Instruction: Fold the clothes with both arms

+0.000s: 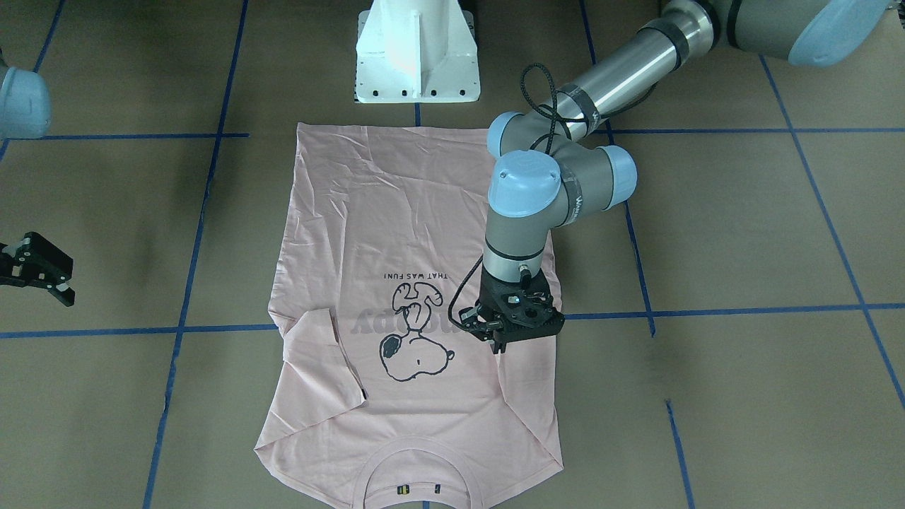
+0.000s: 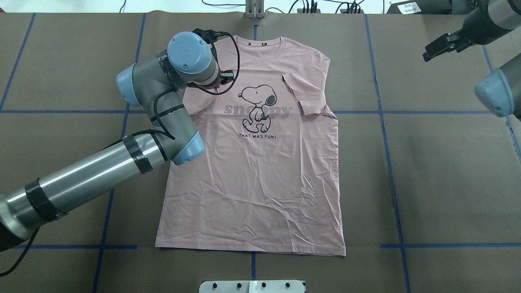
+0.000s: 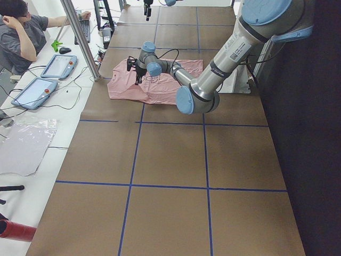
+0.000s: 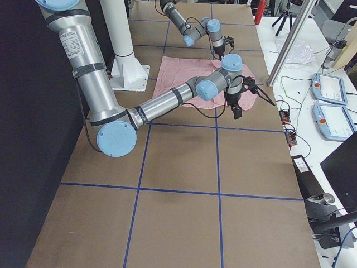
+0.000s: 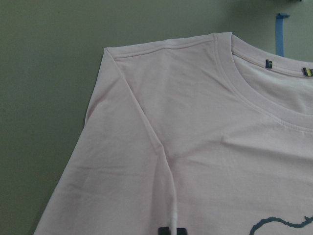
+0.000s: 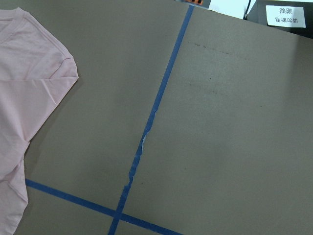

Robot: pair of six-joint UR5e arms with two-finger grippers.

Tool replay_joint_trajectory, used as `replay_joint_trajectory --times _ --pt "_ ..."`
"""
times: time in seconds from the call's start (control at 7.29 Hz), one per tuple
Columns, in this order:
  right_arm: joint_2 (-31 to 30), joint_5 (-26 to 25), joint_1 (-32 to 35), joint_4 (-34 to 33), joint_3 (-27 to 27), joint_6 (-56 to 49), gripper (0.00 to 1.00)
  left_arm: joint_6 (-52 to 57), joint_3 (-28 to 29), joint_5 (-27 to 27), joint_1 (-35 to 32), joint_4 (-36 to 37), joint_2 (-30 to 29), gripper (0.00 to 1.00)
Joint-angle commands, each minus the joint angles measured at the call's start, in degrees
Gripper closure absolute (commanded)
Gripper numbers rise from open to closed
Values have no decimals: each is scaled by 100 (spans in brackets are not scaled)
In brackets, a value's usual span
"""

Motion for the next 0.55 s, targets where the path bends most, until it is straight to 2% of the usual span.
replay_joint_trajectory --times 0.0,0.14,0.27,0.41 --pt "31 1 -38 0 51 146 0 531 -202 -36 -3 -35 103 0" --pt "48 1 -239 9 199 887 0 688 -770 -63 -12 26 347 0" --pt "14 -17 -493 0 505 1581 0 716 -1524 -89 -3 27 889 0" --pt "-161 -17 -791 -26 996 2319 0 707 -2227 -324 5 27 1373 0"
